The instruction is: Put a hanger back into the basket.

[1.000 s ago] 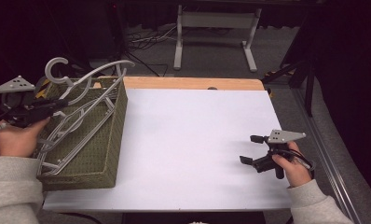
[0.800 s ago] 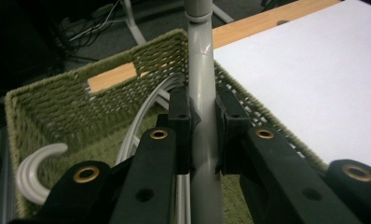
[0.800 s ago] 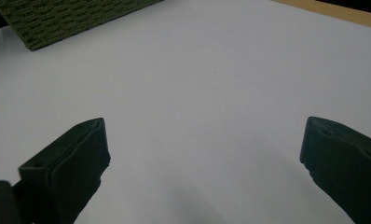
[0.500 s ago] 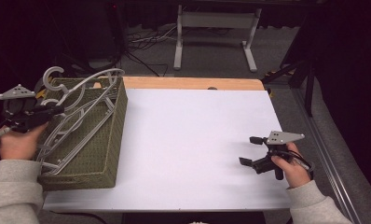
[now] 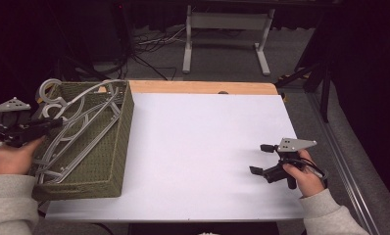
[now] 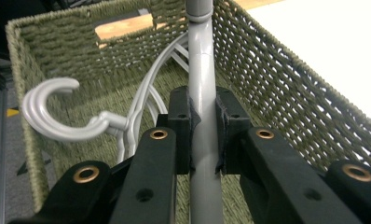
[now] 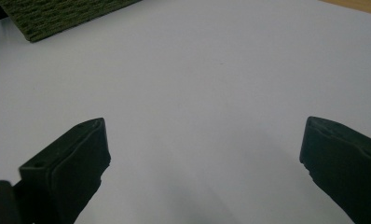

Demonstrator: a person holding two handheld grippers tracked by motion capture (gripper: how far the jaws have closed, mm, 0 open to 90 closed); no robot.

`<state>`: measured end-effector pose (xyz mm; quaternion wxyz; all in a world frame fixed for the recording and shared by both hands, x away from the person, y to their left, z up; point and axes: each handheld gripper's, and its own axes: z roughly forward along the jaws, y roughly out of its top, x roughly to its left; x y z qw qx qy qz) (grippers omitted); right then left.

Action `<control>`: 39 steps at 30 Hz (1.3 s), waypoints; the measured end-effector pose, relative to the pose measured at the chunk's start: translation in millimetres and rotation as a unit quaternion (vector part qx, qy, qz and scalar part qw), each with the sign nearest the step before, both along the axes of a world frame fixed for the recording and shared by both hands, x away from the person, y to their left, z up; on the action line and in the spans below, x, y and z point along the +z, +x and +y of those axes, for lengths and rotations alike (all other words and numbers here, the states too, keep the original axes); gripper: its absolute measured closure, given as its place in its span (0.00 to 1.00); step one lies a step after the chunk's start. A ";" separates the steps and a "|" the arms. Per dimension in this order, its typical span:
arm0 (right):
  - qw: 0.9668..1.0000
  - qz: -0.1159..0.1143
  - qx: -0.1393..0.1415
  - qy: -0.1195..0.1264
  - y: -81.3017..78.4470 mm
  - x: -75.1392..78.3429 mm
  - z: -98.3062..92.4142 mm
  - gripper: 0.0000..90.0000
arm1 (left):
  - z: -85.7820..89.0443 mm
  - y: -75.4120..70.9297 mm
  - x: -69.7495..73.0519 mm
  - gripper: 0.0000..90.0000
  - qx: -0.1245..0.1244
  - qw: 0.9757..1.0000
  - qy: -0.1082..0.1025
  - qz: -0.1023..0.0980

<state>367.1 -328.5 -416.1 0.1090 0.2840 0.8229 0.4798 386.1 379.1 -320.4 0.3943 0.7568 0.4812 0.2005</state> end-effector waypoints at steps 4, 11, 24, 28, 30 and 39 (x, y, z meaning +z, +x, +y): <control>1.000 0.000 0.000 0.001 0.1 0.2 0.1 0.02 | 1.2 0.5 -5.4 0.88 0.000 1.000 -0.008 0.009; 1.000 0.000 0.000 -0.001 0.4 0.0 0.0 0.02 | -3.1 4.4 -17.9 0.88 -0.005 0.999 -0.007 0.034; 1.000 -0.004 -0.001 -0.001 2.6 0.5 0.2 0.02 | 6.6 -3.5 -16.8 0.56 0.049 0.998 -0.026 0.015; 1.000 -0.003 -0.002 -0.002 4.1 0.0 0.6 0.03 | 2.1 -9.1 -11.2 0.51 0.045 0.999 -0.031 -0.001; 1.000 -0.003 -0.001 -0.001 4.6 -0.1 1.1 0.02 | -3.9 -11.6 -8.9 0.49 0.042 0.999 -0.019 -0.007; 1.000 -0.005 0.001 -0.005 5.6 0.1 3.1 0.03 | -46.8 -31.5 16.2 0.45 -0.035 0.997 -0.022 -0.063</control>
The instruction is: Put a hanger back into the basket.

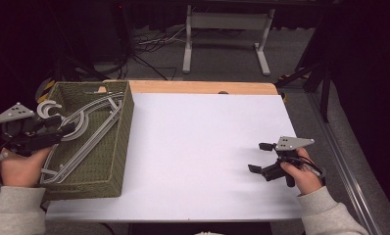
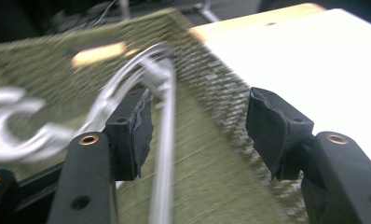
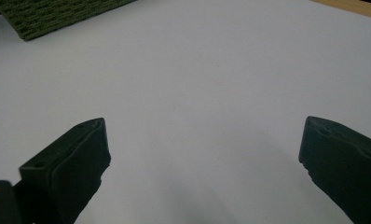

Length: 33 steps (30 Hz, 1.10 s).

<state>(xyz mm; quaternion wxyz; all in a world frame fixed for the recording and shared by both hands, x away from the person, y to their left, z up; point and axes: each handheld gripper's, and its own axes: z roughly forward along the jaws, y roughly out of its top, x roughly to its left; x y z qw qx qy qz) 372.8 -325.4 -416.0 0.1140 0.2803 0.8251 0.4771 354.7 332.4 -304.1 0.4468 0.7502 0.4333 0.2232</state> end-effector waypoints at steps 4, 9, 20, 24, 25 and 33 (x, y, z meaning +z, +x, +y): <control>1.000 -0.004 -0.003 0.003 -1.3 3.8 -1.5 0.02 | -36.2 -13.3 11.1 0.40 -0.045 0.999 0.011 -0.024; 1.000 -0.012 -0.008 0.009 -4.7 7.2 -4.9 0.02 | -68.7 -25.0 14.3 0.33 -0.085 0.996 0.007 -0.034; 0.999 -0.035 -0.008 0.025 -13.5 13.2 -6.4 0.02 | -130.1 -42.7 -10.0 0.28 -0.158 0.985 -0.040 -0.049; 0.999 -0.041 -0.008 0.034 -17.0 13.8 -6.8 0.02 | -154.9 -44.2 -25.4 0.26 -0.182 0.981 -0.049 -0.055; 0.998 -0.042 -0.008 0.035 -18.1 13.8 -7.0 0.02 | -159.3 -43.5 -28.8 0.26 -0.186 0.979 -0.053 -0.057; 0.997 -0.050 -0.013 0.053 -25.4 12.1 -11.1 0.02 | -189.1 -36.0 -53.9 0.25 -0.209 0.971 -0.096 -0.061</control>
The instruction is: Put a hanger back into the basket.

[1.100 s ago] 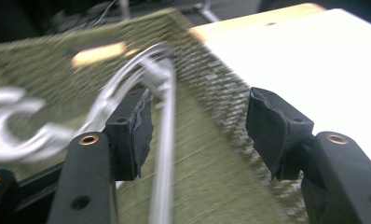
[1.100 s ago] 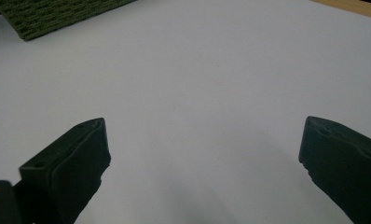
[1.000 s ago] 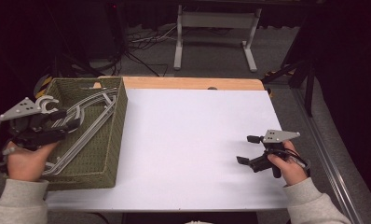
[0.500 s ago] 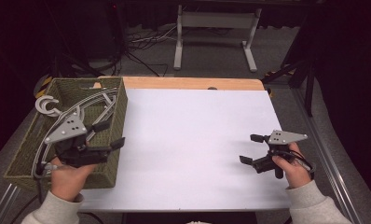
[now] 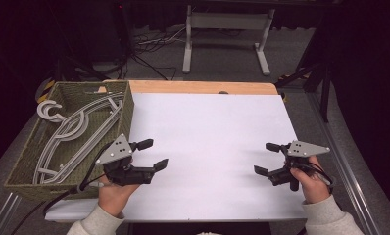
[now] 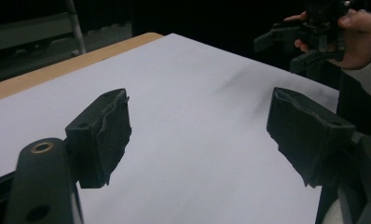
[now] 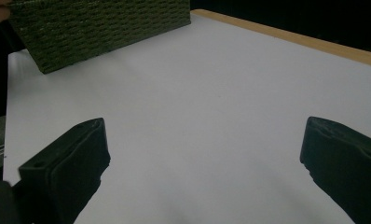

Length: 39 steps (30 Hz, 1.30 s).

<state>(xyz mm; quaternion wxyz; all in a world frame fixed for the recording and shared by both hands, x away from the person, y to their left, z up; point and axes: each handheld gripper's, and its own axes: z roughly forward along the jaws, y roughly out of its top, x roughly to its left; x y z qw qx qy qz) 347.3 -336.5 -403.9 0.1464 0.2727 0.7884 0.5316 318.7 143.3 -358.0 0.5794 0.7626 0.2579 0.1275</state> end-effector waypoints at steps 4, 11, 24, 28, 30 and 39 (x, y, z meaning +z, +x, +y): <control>1.000 -0.009 -0.003 0.014 -3.2 -1.1 -2.8 0.02 | -11.4 3.4 -12.3 0.24 -0.004 1.000 -0.008 0.003; 0.999 -0.021 -0.007 0.036 -8.2 -3.2 -7.9 0.02 | -29.5 5.6 -34.3 0.24 -0.004 1.000 -0.013 -0.007; 0.997 -0.039 -0.014 0.061 -13.8 -15.5 -7.0 0.01 | -52.3 17.1 -73.6 0.17 0.000 1.000 -0.013 0.000; 0.997 -0.043 -0.018 0.065 -14.5 -21.4 -4.7 0.01 | -54.4 19.2 -77.1 0.13 0.013 1.000 -0.015 -0.001; 0.996 -0.045 -0.022 0.068 -15.1 -24.3 -3.6 0.01 | -53.9 20.1 -77.5 0.08 0.009 1.000 -0.013 -0.005; 0.995 -0.051 -0.025 0.077 -18.2 -33.1 3.8 0.01 | -58.6 19.7 -86.7 0.00 -0.037 0.996 -0.070 -0.038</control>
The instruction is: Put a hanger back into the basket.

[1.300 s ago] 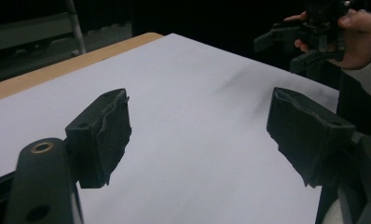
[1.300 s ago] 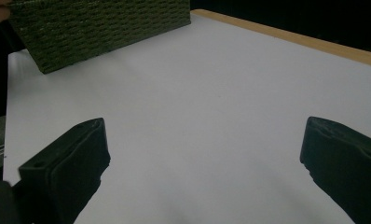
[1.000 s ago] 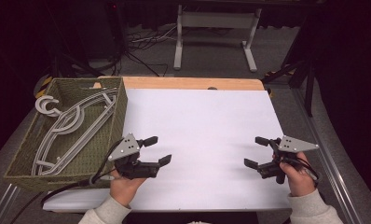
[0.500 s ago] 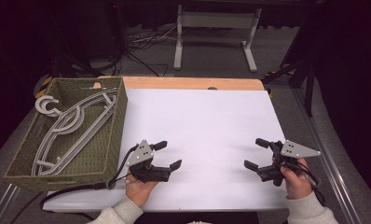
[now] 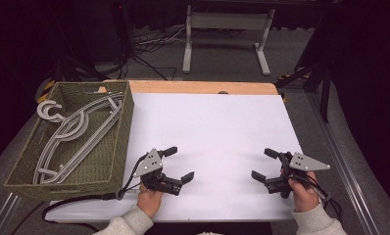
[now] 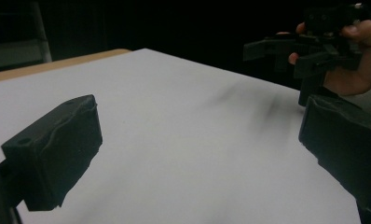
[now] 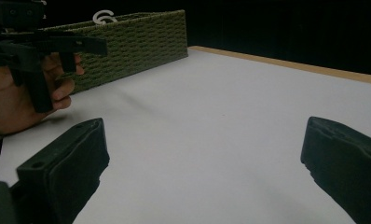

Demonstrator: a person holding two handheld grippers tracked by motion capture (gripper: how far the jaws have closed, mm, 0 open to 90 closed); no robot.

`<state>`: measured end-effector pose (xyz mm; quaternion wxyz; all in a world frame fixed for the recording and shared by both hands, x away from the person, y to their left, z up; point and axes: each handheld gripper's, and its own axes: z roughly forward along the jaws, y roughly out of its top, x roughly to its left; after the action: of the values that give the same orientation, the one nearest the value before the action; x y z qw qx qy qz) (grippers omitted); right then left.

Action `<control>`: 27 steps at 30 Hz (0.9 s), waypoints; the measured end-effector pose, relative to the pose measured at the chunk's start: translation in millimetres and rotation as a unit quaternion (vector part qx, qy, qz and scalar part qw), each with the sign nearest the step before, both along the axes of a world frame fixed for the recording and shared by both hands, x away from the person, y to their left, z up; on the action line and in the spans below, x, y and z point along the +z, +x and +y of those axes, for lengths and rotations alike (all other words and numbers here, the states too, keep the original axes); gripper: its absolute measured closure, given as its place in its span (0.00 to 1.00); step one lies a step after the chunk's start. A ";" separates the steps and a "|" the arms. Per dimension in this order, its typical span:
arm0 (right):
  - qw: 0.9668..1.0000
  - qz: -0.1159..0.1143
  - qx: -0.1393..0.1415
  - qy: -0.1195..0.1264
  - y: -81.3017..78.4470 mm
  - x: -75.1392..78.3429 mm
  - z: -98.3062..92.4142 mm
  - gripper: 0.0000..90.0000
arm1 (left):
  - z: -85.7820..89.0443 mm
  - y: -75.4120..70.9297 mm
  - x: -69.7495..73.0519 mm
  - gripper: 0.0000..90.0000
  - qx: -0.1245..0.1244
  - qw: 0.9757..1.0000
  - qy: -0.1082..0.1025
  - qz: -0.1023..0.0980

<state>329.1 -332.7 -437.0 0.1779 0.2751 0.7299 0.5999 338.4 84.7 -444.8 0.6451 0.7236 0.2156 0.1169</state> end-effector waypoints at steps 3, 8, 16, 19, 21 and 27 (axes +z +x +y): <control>1.000 -0.002 -0.001 -0.001 -1.3 -1.0 0.9 0.01 | 3.5 3.3 -4.5 0.00 -0.016 0.999 -0.037 -0.019; 1.000 -0.004 -0.006 0.003 -2.1 -0.9 0.0 0.01 | 6.1 4.1 -8.6 0.00 0.023 0.999 0.003 -0.022; 1.000 -0.008 -0.021 0.007 -1.6 -0.1 -1.5 0.01 | 11.0 9.2 -13.7 0.00 0.046 0.999 0.015 -0.005; 1.000 -0.010 -0.023 0.009 -1.4 -0.3 -1.5 0.01 | 11.9 9.9 -14.1 0.00 0.044 0.999 0.013 0.002; 1.000 -0.011 -0.023 0.008 -1.4 -0.2 -1.3 0.01 | 11.2 9.7 -14.1 0.00 0.041 0.999 0.014 0.001; 1.000 -0.011 -0.024 0.011 -1.6 0.6 -2.1 0.01 | 11.0 9.4 -13.8 0.00 0.040 0.999 0.013 0.001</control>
<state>327.5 -334.8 -436.4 0.1978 0.2878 0.7144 0.6064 347.7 95.7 -458.6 0.6305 0.7226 0.2434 0.1452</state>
